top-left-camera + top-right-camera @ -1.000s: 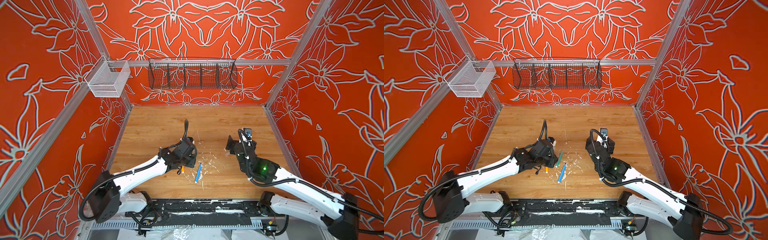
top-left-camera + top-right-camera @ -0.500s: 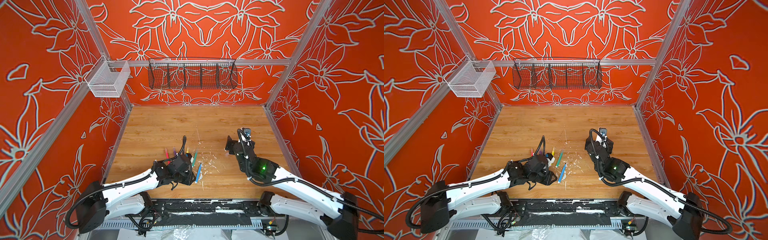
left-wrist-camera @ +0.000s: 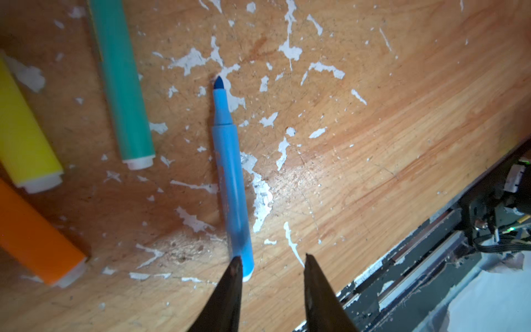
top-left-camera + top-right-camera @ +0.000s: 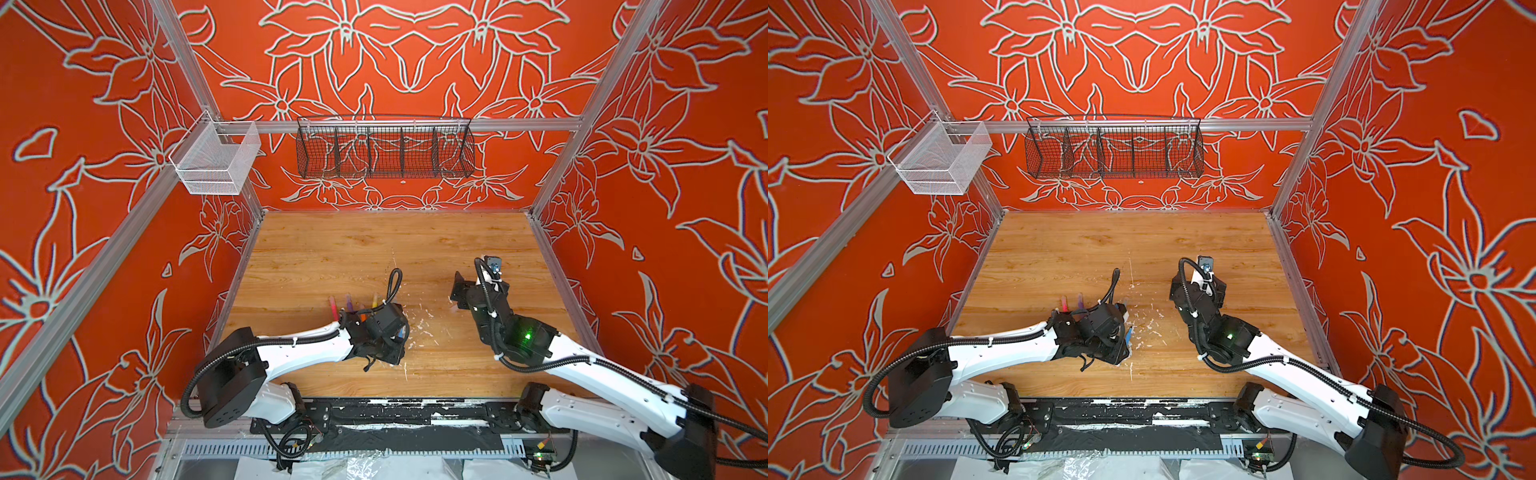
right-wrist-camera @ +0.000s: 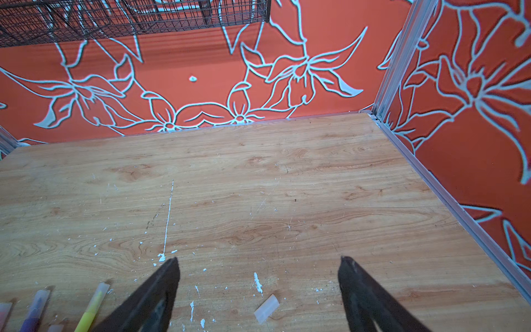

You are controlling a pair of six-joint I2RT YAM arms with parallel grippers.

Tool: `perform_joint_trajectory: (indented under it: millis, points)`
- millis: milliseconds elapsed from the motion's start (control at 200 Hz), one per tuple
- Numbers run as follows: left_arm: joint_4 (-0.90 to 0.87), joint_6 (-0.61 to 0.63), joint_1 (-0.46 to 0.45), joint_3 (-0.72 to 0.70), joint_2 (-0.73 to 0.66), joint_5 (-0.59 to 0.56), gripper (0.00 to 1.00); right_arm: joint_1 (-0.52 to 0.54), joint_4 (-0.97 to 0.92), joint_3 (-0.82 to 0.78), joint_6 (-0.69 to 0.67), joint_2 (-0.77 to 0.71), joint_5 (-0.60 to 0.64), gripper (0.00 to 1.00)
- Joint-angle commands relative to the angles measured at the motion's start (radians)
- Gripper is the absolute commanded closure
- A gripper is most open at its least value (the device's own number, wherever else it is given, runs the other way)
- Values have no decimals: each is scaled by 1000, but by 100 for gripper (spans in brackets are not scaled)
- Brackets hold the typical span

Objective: Insert pens into pen caps
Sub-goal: Pick up a pen from the center of the table.

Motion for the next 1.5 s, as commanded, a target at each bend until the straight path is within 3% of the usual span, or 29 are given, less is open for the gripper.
perform_joint_trajectory:
  millis: [0, 811, 1496]
  points:
    - [-48, 13, -8, 18, 49, -35, 66, -4, -8, 35, 2, -2, -20, 12]
    - [-110, 43, -22, 85, 209, -106, 70, -4, -11, 49, -8, 17, -46, 15]
    - [-213, 58, -57, 134, 221, -176, 75, -4, -9, 49, -13, 13, -51, 16]
